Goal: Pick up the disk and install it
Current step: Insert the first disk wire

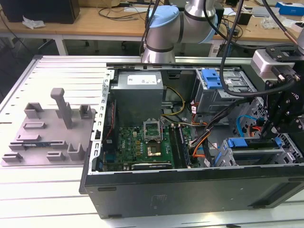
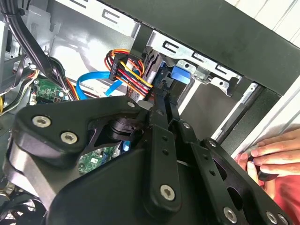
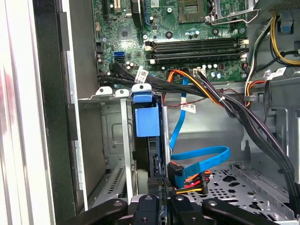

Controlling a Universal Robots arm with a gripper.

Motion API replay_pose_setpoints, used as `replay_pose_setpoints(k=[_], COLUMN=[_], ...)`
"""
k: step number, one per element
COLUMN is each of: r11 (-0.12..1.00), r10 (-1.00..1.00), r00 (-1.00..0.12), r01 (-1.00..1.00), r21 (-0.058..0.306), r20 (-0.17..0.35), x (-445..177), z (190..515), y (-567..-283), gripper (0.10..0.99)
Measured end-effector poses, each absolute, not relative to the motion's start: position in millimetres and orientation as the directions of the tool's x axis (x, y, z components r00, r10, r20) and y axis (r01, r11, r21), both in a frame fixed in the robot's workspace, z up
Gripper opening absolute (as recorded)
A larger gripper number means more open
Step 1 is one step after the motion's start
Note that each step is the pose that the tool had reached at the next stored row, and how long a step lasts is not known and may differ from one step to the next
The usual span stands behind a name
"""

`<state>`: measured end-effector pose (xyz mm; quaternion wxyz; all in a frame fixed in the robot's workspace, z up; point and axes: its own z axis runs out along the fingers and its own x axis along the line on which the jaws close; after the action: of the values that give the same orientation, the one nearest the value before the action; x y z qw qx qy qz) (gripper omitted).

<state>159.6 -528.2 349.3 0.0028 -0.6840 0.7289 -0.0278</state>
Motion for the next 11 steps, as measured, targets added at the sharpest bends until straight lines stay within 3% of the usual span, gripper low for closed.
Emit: replay_pose_setpoints(k=[11], r11=[0.063], r10=[-0.997], r00=[-0.064], r01=[-0.997], r21=[-0.044], r20=[0.034], x=[159.6], z=[346.2], y=[-528.2], gripper=[0.161])
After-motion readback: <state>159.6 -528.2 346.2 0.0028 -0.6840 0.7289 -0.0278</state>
